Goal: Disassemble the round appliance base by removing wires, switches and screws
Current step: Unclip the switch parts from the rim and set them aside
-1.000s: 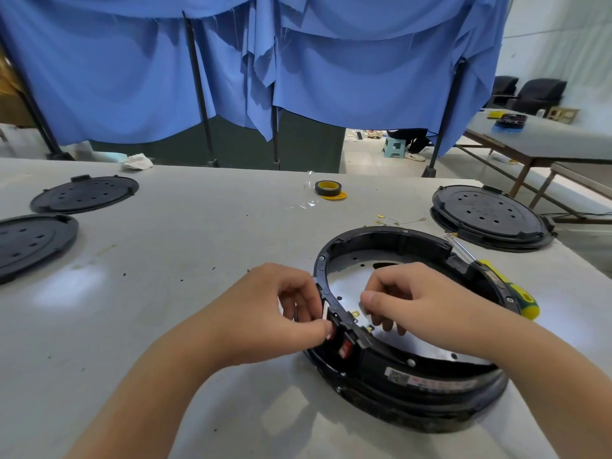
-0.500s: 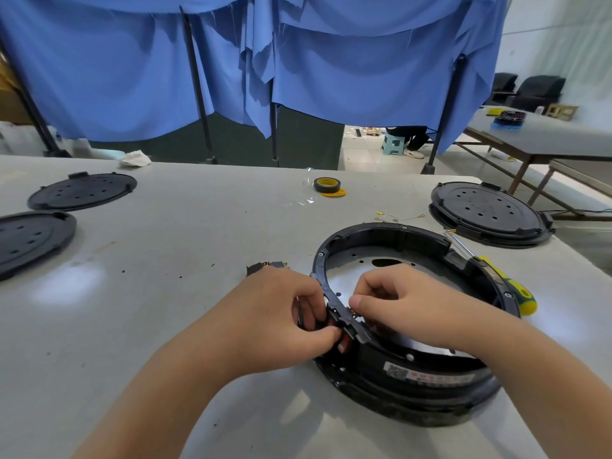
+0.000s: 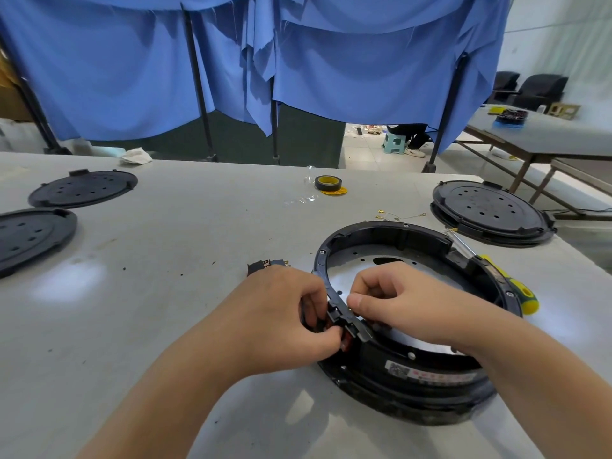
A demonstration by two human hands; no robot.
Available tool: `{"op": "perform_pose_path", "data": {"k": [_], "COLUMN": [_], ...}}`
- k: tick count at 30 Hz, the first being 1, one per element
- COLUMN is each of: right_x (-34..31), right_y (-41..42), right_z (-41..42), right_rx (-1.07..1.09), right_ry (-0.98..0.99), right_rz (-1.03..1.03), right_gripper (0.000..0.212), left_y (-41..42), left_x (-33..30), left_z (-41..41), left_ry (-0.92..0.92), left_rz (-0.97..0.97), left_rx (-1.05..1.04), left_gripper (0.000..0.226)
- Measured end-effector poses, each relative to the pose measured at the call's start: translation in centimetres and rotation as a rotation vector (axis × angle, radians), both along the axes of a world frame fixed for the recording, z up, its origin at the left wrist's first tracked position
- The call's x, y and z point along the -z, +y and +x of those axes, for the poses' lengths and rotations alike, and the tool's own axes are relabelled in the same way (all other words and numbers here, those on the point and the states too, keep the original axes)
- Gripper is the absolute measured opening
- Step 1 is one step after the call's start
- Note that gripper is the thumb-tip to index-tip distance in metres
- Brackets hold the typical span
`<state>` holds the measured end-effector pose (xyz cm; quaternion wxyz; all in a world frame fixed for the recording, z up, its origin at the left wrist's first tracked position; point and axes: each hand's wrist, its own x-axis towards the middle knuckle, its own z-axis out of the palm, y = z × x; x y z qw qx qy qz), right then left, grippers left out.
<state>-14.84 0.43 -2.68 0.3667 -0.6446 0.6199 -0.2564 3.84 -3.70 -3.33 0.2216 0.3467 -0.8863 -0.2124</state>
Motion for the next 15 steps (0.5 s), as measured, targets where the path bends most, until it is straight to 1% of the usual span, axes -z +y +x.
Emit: {"op": "perform_pose_path", "data": {"k": [3,8,12,15], "right_x": [0.19,0.42,0.52,0.21], "right_y": [-0.09,-0.37,-0.7,-0.86], "right_z": [-0.15,-0.33,-0.18,0.29], "right_rx": [0.0,0.039,0.1,0.156], "right_ry": [-0.018,-0.007,-0.008,-0.056], "right_rz": [-0.008,0.025,0.052,0.108], "right_gripper": [0.029,0.031,0.026,0.032], "left_y": [-0.07,-0.13,-0.1,-0.11], "left_x": [-0.01,0.02,-0.03,-0.01], "left_z": [0.03,0.05,0.02,0.03], "left_ry": [-0.001,0.011,0.028,0.033], "left_rz": [0.01,0.039,0.04,0.033], "left_rx": [0.002,0.031,0.047,0.053], "left_gripper": [0.024,0.016,0.017,0.019]}}
